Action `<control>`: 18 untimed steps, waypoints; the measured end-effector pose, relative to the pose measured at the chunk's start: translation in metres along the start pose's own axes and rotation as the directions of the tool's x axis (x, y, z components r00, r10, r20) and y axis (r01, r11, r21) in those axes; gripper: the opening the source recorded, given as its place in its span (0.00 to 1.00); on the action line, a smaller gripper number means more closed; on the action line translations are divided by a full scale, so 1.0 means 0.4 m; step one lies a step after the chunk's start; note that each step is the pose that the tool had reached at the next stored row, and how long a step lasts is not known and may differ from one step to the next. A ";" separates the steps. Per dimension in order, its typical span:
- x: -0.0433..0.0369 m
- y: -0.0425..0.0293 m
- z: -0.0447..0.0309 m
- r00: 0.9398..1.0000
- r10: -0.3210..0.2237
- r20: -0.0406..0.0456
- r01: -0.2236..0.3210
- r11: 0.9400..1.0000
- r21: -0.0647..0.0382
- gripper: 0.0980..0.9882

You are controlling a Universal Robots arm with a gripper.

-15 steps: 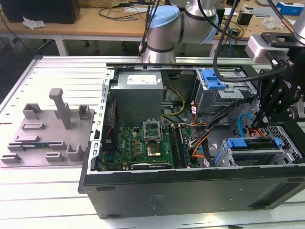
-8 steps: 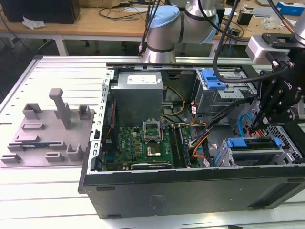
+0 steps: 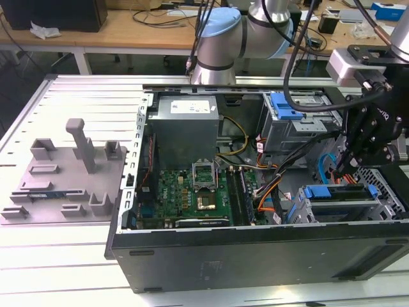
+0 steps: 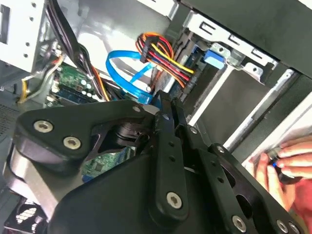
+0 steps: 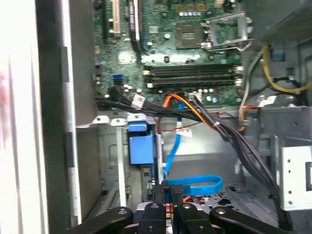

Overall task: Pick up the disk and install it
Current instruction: 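Insert the second disk wire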

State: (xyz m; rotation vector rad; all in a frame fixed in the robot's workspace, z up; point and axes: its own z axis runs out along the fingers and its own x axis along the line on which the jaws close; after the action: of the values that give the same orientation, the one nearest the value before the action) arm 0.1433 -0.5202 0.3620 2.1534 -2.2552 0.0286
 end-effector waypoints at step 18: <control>-0.002 0.002 0.003 0.997 -0.077 -0.022 0.077 0.997 0.007 0.07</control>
State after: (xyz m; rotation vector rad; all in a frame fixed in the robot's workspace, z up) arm 0.1427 -0.5193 0.3608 2.2309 -2.1620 0.0584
